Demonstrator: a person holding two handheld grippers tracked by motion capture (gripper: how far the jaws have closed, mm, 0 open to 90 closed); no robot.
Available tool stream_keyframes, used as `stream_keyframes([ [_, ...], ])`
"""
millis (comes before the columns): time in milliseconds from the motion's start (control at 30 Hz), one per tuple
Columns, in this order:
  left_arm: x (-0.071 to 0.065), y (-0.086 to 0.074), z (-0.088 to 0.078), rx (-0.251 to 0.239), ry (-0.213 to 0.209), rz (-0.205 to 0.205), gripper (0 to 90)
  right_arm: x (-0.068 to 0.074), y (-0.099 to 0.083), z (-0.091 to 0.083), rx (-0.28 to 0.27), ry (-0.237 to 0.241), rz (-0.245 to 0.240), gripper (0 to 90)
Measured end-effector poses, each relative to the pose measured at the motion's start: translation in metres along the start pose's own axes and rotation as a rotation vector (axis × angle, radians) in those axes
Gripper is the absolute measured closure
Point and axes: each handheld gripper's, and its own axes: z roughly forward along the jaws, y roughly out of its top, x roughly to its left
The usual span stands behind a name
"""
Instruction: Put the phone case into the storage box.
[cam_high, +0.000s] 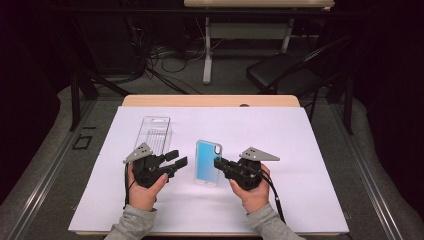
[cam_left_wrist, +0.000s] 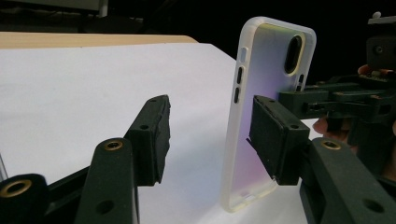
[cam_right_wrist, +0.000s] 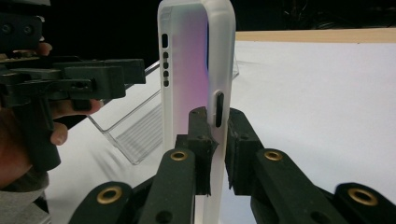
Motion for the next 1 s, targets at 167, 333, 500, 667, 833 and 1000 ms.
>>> stream_keyframes([
  [167, 0.0, 0.0, -0.001, -0.001, 0.008, 0.007, 48.1, 0.002, -0.001, -0.001, -0.006, -0.028, -0.033, 82.0],
  [333, -0.001, 0.001, -0.002, -0.002, 0.019, 0.012, 47.9, 0.003, -0.002, -0.001, -0.002, -0.055, -0.066, 82.0],
  [500, -0.001, 0.001, -0.002, -0.003, 0.02, 0.013, 47.2, 0.005, -0.002, 0.0, -0.002, -0.074, -0.096, 82.0],
  [667, -0.001, 0.002, -0.002, -0.006, 0.023, 0.017, 47.2, 0.005, -0.002, 0.0, -0.004, -0.081, -0.1, 82.0],
  [833, -0.004, 0.006, -0.001, -0.007, 0.033, 0.022, 47.4, 0.007, 0.001, 0.0, -0.01, -0.092, -0.103, 82.0],
  [1000, -0.005, 0.01, 0.002, -0.002, 0.047, 0.033, 47.5, 0.008, 0.009, -0.001, -0.017, -0.113, -0.11, 82.1],
])
